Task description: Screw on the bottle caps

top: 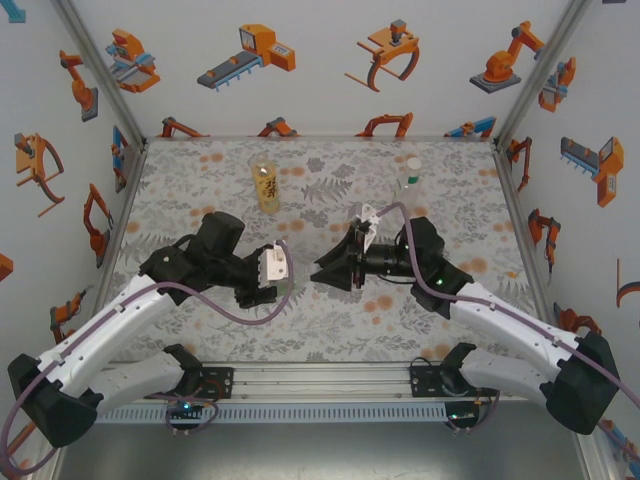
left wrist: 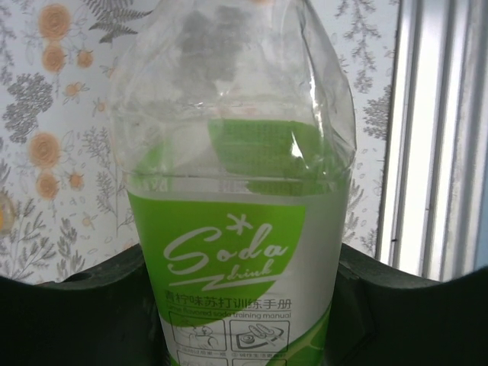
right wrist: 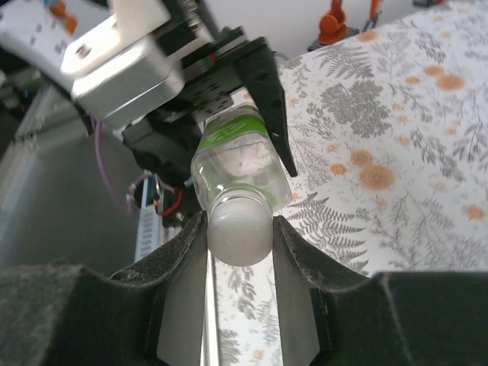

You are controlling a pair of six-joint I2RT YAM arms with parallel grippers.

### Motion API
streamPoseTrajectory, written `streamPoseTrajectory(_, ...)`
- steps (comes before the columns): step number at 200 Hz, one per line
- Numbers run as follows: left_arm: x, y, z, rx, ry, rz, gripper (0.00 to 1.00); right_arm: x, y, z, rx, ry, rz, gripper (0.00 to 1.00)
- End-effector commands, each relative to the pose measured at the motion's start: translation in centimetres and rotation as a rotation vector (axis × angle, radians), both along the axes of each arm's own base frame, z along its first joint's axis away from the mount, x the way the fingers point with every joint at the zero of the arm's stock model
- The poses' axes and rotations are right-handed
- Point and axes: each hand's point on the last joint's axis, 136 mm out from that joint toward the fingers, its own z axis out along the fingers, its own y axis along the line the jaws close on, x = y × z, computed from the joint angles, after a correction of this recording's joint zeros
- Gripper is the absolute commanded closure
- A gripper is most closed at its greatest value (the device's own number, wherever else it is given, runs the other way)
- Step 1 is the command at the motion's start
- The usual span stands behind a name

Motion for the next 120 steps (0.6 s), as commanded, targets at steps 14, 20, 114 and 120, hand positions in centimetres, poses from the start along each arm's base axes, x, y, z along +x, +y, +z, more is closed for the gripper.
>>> streamPoseTrajectory(14, 1.9, -1.7, 3.5, -0.128, -0.121, 0.032, 1.00, 4.2, -1.2, -2.6, 0.027, 0.461, -0.307, 1.00)
streamPoseTrajectory(20, 2.1, -1.6, 3.5, -0.125, -0.126, 0.040, 1.00, 4.6, -1.3, -3.2, 0.023, 0.529, -0.338, 1.00)
streamPoseTrajectory(114, 4.5, -1.3, 3.2, -0.111, -0.185, 0.151, 1.00, 4.8, -2.1, -9.8, 0.036, 1.233, -0.489, 1.00)
streamPoseTrajectory(120, 4.5, -1.3, 3.2, -0.111, -0.184, 0.153, 1.00, 4.8, -2.0, -9.7, 0.037, 1.241, -0.482, 1.00)
